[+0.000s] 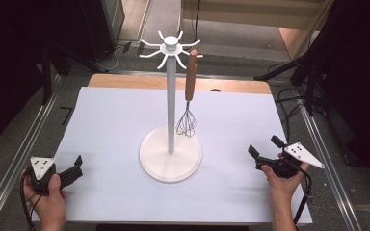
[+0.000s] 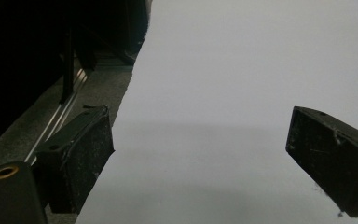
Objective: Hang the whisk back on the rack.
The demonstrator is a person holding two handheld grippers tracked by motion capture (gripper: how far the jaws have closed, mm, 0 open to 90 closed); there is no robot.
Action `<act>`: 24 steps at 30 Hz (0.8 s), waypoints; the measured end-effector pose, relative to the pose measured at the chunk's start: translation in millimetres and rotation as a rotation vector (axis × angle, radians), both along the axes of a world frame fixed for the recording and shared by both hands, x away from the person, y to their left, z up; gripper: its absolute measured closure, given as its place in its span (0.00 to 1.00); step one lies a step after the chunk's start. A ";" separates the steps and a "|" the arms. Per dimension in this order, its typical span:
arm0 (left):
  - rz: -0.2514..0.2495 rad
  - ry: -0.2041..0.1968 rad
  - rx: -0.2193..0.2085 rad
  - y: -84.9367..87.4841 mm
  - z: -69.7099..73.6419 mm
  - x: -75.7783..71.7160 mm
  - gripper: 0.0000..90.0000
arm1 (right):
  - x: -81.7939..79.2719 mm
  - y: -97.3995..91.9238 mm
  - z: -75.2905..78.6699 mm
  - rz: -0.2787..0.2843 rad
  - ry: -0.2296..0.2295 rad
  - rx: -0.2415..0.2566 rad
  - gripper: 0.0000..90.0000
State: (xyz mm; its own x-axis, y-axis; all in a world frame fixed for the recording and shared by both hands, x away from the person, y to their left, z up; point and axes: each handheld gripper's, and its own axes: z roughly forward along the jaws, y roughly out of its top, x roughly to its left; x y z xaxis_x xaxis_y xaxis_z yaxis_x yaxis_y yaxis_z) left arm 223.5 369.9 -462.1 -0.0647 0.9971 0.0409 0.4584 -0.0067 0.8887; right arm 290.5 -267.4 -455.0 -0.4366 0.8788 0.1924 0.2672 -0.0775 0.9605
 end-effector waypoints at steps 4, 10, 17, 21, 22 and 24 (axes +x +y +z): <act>-0.001 0.000 0.000 -0.1 0.0 0.1 0.09 | -2.9 -10.2 -7.5 -0.027 0.020 0.004 0.00; 0.000 0.000 -0.001 0.0 0.0 0.0 0.09 | -7.7 -28.4 -18.2 -0.073 0.042 0.005 0.01; 0.001 0.000 -0.003 0.3 0.0 0.0 0.09 | -14.4 -47.4 -24.6 -0.112 0.056 0.019 0.02; 0.002 0.000 -0.003 0.5 0.1 0.1 0.09 | -18.6 -54.7 -24.9 -0.131 0.056 0.020 0.03; 0.002 0.000 -0.005 0.7 0.1 0.0 0.09 | -21.5 -59.8 -25.3 -0.147 0.054 0.006 0.03; 0.002 -0.001 -0.005 0.7 0.1 0.0 0.09 | -24.5 -63.4 -25.5 -0.162 0.060 -0.002 0.03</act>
